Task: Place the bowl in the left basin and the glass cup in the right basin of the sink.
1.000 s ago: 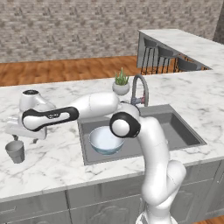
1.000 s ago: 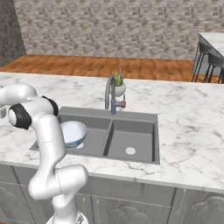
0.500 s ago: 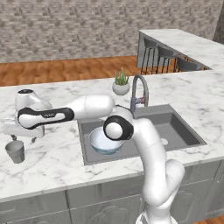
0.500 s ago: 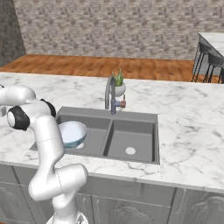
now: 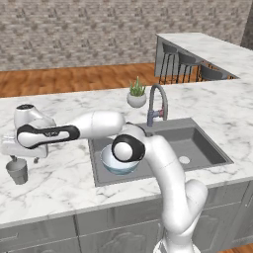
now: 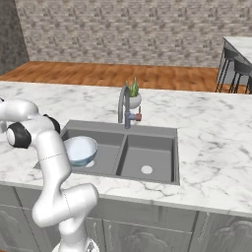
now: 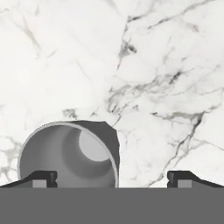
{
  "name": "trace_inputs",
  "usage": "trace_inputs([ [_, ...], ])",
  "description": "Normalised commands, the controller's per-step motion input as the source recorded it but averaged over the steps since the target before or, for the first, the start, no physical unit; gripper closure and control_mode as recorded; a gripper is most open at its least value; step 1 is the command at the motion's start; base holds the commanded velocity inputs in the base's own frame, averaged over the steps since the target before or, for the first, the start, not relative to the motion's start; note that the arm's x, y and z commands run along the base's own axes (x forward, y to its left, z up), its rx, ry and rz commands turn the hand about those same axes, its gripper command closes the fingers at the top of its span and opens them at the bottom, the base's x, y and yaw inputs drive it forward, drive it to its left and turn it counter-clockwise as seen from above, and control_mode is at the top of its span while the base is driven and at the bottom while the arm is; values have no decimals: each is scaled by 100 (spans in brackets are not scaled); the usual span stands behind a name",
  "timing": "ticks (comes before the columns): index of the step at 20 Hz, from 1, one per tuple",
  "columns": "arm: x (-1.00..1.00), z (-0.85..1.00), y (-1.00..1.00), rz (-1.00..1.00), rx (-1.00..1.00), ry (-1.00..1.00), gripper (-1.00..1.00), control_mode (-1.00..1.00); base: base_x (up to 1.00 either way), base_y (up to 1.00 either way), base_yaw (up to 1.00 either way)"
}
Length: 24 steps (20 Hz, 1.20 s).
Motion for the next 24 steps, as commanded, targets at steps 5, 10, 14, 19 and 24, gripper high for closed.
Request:
trace_inputs([
  [5, -6, -19, -15, 1, -1, 0, -100, -100, 0, 0, 0],
  [10, -8, -1, -13, 1, 0, 0, -100, -100, 0, 0, 0],
  [14, -6, -14, 0, 0, 0, 0, -100, -100, 0, 0, 0],
  [19, 1, -10, 11, 0, -1, -3, -100, -100, 0, 0, 0],
  [24, 15, -1, 6, 0, 0, -6, -100, -100, 0, 0, 0],
])
